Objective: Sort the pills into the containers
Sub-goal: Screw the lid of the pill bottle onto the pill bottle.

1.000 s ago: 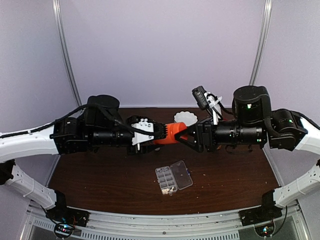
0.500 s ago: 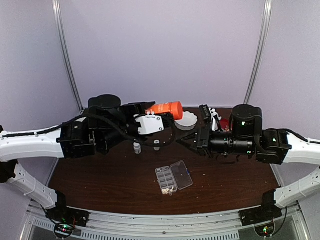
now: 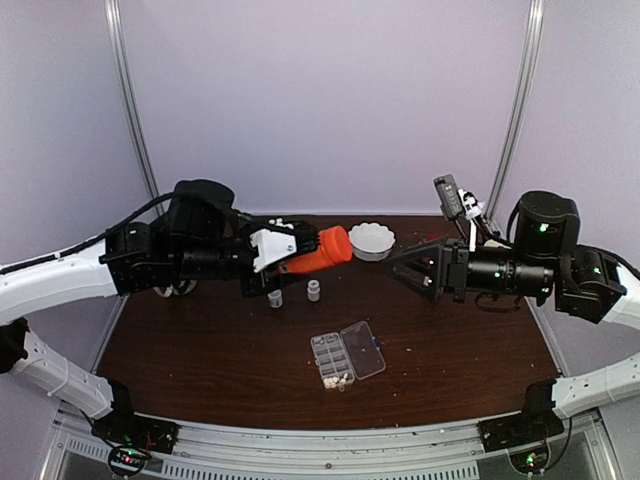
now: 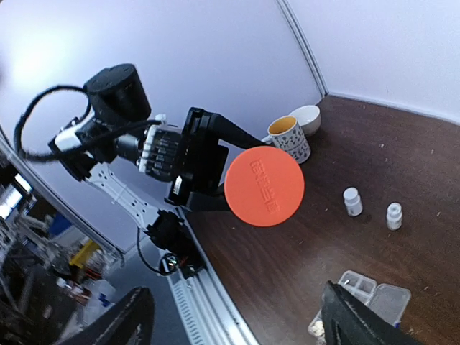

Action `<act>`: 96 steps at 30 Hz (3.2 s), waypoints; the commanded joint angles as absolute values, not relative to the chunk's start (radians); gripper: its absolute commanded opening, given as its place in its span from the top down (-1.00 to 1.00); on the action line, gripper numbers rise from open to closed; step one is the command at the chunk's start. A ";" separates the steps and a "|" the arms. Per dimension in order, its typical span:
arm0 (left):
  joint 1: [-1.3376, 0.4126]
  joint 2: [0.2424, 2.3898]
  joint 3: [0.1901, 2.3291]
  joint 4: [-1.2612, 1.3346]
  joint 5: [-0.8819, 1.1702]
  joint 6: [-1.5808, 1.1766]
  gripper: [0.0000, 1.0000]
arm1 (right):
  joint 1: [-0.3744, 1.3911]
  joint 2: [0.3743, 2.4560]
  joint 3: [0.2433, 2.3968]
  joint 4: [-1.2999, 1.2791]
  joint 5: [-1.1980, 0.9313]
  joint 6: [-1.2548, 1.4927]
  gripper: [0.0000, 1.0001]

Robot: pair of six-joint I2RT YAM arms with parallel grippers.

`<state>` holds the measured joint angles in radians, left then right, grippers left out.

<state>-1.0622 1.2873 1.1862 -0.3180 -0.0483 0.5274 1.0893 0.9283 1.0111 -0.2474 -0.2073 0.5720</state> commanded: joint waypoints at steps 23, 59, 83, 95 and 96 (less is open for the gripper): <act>-1.033 1.341 1.359 -0.607 0.581 0.246 1.00 | 1.167 1.111 1.211 -0.361 -0.352 -0.441 -0.80; -1.033 1.368 1.362 -0.612 0.581 0.257 1.00 | 1.169 1.151 1.222 -0.314 -0.427 -0.391 0.37; -1.034 1.342 1.362 -0.498 0.328 0.238 1.00 | 1.186 1.127 1.155 -0.241 -0.210 0.340 0.30; -1.034 1.333 1.356 -0.490 0.386 0.236 1.00 | 1.189 1.143 1.173 -0.239 -0.144 0.313 -0.99; -1.033 1.333 1.355 -0.489 0.395 0.236 1.00 | 1.192 1.146 1.169 -0.228 -0.138 0.305 -0.99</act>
<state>-1.0340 1.3453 1.3323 -0.5644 0.3817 0.2195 1.1847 1.1301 1.1343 -0.2508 -0.1871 0.2962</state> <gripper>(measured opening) 0.534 0.996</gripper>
